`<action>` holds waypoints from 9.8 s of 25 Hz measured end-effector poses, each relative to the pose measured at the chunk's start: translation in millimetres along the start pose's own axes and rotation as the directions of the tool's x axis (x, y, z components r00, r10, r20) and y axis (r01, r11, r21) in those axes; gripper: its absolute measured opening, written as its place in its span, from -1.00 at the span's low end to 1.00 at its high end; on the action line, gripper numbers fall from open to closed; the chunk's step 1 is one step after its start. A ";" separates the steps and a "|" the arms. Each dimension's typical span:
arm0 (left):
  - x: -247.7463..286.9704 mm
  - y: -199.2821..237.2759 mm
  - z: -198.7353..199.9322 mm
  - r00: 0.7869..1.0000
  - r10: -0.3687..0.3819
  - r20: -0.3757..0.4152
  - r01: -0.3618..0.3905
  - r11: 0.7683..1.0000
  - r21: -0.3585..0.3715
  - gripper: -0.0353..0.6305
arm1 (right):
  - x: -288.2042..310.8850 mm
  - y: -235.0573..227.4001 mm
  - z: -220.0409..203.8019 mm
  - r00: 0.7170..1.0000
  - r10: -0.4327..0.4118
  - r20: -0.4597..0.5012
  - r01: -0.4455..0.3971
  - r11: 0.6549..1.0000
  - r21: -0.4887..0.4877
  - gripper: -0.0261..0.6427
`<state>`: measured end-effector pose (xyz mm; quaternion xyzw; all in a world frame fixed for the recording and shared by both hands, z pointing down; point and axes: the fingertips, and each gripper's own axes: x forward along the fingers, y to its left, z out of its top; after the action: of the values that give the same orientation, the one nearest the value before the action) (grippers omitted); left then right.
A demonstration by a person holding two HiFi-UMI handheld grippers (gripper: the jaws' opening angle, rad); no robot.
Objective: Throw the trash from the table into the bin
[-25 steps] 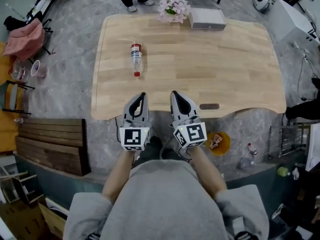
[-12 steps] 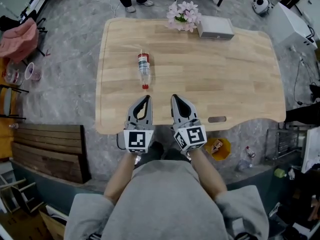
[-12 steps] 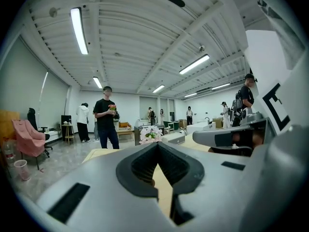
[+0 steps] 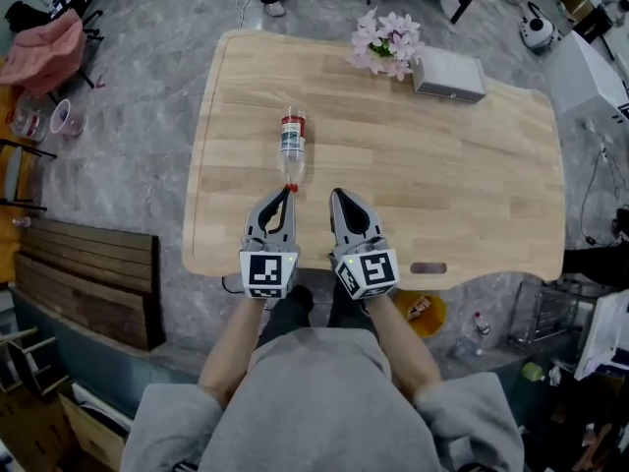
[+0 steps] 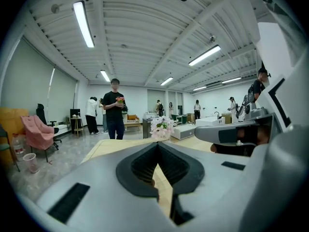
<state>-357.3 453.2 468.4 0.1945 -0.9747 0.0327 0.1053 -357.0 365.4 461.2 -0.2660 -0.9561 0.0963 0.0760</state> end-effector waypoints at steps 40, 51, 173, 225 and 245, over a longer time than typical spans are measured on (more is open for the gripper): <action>147.5 46.3 -169.6 0.745 0.106 -0.658 -0.212 0.974 -0.083 0.11 | 98.7 -90.2 -63.4 0.974 0.189 -0.127 -0.174 0.978 0.120 -0.91; 149.1 47.7 -167.7 0.776 0.123 -0.618 -0.213 0.974 -0.073 -0.02 | 99.8 -98.4 -66.5 0.975 0.176 -0.138 -0.161 0.980 0.114 -0.91; -87.8 -549.5 71.4 0.192 -0.981 0.000 0.966 0.189 0.174 -0.03 | -535.7 -150.8 38.2 0.137 -0.969 0.204 0.952 0.186 0.242 -0.91; -162.7 -698.8 -299.0 0.001 -0.961 -0.276 0.991 -0.036 0.128 -0.02 | -705.4 -161.4 -275.1 -0.089 -0.996 -0.006 0.893 -0.082 0.442 -0.91; -146.7 -742.1 -443.4 -0.033 -0.936 -0.350 0.988 -0.084 0.129 -0.02 | -716.4 -168.6 -335.9 -0.081 -0.995 -0.051 0.884 -0.095 0.458 -0.91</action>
<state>147.0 -130.1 885.9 0.8437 -0.5032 0.1316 0.1325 232.4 -102.9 757.5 0.5413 -0.8113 0.2203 0.0165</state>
